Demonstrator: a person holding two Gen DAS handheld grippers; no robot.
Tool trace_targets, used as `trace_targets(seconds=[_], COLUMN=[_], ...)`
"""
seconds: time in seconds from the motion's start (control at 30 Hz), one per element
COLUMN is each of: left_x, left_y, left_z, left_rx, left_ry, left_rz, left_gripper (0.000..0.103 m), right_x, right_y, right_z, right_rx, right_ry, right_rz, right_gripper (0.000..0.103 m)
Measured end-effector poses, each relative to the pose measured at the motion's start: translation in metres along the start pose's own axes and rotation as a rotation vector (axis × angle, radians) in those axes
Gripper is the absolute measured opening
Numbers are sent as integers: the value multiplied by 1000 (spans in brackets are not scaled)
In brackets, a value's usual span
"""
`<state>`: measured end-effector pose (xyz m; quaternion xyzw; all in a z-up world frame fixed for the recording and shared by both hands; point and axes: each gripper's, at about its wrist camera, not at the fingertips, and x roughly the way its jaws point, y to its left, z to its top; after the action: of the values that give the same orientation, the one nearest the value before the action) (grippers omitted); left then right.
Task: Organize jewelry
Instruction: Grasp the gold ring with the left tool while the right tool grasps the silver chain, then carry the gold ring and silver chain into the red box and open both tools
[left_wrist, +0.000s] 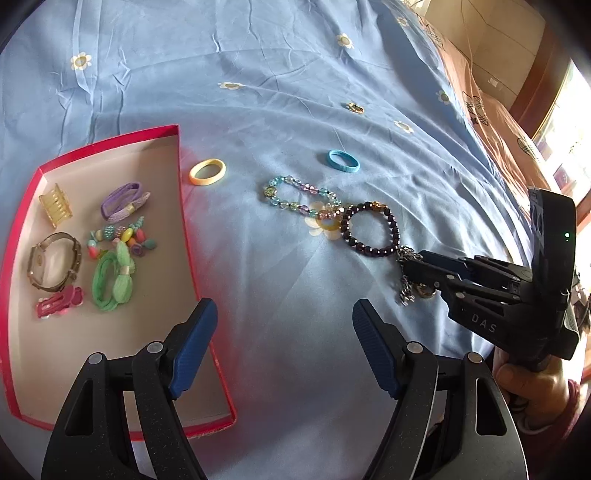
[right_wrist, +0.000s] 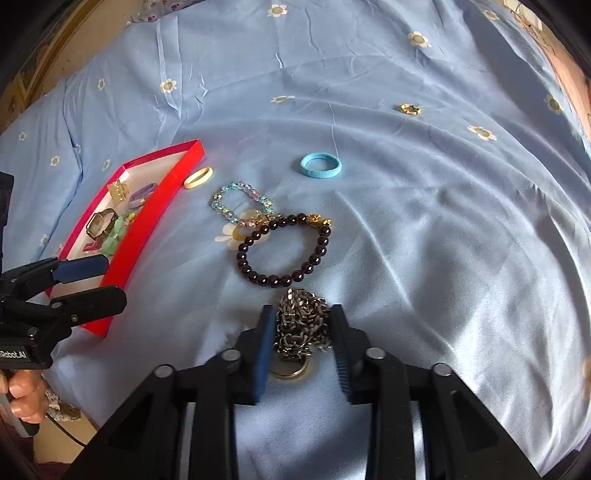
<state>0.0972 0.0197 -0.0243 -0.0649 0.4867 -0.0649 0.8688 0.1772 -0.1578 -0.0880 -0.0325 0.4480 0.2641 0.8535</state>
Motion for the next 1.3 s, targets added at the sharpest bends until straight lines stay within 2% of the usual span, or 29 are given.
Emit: trace_targets(seconds=[0.13,0.43,0.7,0.73,0.77,0.83,0.87,0.9,0.93,1.3], left_x=[8,29,56,60,63,66,65,64,63,25], left_y=[-11,-56,-109,-113,-116,-121,-122,-122,-122,-84], left_z=[6,24,20,18,16,13,12,11,12,6], left_rx=[25,122,253,263,274,297,310,316,315,196], left_ry=[9,25,52,60,70,63,56,57,59,-8], left_rz=[-13,-77,-109,-114,-116,-104,-106,-113,-121,-126], left_gripper=[76,76,75,69,59,49,34,25,21,21], right_x=[-6,-40,-64,-66,-67,-69,-70,-71,-72,-83], right_y=[-11,-56,-85,-87,-89,-90,-91,-92,-91,-66], right_z=[2,7,6,5,5,4,4,3,2,2], right_rx=[37,202,294,299,304,310,313,315,317,278], right_ry=[-25,-141,-202,-206,-209,-212,-214,-216,-217,-231], right_rz=[13,49,53,55,57,62,65,69,72,126], right_gripper=[14,14,14,14,14,14,14,14,14,14])
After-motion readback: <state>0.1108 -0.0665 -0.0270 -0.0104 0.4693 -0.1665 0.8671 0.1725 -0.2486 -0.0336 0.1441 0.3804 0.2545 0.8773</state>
